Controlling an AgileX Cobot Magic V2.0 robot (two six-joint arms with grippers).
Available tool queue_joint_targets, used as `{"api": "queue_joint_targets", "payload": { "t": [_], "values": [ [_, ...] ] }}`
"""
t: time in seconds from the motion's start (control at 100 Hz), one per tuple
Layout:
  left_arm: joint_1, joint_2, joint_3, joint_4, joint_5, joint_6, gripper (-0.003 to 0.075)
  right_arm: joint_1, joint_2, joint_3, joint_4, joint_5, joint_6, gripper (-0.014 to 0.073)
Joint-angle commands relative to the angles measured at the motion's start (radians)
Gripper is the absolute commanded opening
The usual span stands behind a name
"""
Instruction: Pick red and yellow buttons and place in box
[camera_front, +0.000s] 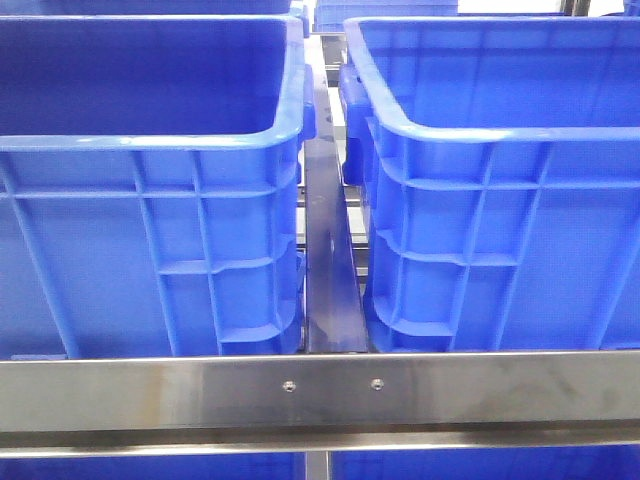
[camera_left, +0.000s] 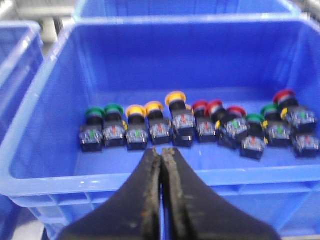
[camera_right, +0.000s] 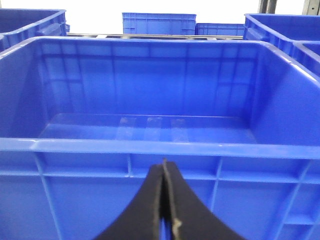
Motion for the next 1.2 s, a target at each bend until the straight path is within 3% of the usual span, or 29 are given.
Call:
{"api": "queue_joint_targets", "payload": {
  "t": [0.0,0.11,0.21,0.4,0.47,0.92,1.19],
  "values": [
    [0.004,0.104,-0.094,-0.004,-0.023,-0.009,-0.0020,-0.003,-0.024,-0.016,-0.009,-0.075,-0.002,-0.0067],
    [0.004,0.212,-0.164,-0.004,0.006,-0.009,-0.0004,-0.003,-0.024,-0.016,-0.009,-0.075,-0.002,-0.0067],
    [0.004,0.296,-0.211,-0.004,0.016,-0.003,0.0098,-0.003,-0.024,-0.016,-0.009,-0.075,-0.002,-0.0067],
    [0.004,0.447,-0.287,-0.004,0.018,-0.003,0.0522,-0.003,-0.024,-0.016,-0.009,-0.075,-0.002,-0.0067],
    [0.004,0.505,-0.319,-0.004,0.037,-0.003,0.0614,-0.003,-0.024,-0.016,-0.009,-0.075,-0.002,-0.0067],
    [0.004,0.931,-0.656,-0.117,0.292,-0.003,0.0621,-0.003,-0.024,-0.016,-0.009,-0.075,-0.002,-0.0067],
    [-0.023,1.173,-0.841,-0.115,0.334,-0.003,0.0621,-0.003,-0.024,-0.016,-0.009,-0.075,-0.002,-0.0067]
  ]
}}
